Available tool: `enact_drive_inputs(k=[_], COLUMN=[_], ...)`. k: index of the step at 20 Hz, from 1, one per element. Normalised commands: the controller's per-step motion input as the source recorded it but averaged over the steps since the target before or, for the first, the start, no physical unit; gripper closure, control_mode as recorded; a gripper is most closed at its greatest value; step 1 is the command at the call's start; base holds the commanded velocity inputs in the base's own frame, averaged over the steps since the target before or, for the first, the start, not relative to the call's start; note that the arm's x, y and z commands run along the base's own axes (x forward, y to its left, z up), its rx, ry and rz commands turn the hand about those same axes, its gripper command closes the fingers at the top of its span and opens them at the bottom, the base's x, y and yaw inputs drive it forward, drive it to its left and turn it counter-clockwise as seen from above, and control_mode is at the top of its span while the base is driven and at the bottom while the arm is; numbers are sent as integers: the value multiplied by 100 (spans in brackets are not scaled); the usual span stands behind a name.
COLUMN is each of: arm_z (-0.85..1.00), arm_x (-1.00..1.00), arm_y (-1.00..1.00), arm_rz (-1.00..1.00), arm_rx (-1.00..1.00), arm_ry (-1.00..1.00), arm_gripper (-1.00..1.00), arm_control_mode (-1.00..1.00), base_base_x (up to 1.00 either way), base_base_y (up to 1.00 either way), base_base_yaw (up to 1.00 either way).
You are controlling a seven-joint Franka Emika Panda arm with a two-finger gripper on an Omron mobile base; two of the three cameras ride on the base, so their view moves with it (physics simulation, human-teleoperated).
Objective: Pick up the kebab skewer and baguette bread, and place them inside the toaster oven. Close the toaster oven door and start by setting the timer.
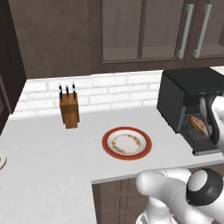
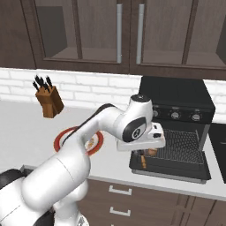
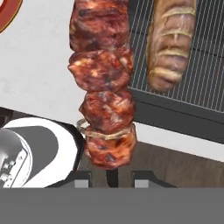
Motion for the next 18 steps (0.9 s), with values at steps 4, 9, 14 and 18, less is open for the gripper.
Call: enact_drive_inputs(k=[4, 9, 14, 18], arm_z=[19, 4, -9, -9], arm_x=[27, 25, 27, 48], arm_y=[-100, -71, -26, -3], arm_rz=[6, 8, 11, 10], arm_rx=[0, 0, 0, -1], arm_ry=[-1, -7, -10, -1], arm_gripper=[100, 100, 100, 100], arm_control_mode=[-100, -100, -100, -100], base_base_x=[0, 0, 0, 0], base_base_y=[0, 0, 0, 0], base_base_yaw=[0, 0, 0, 0])
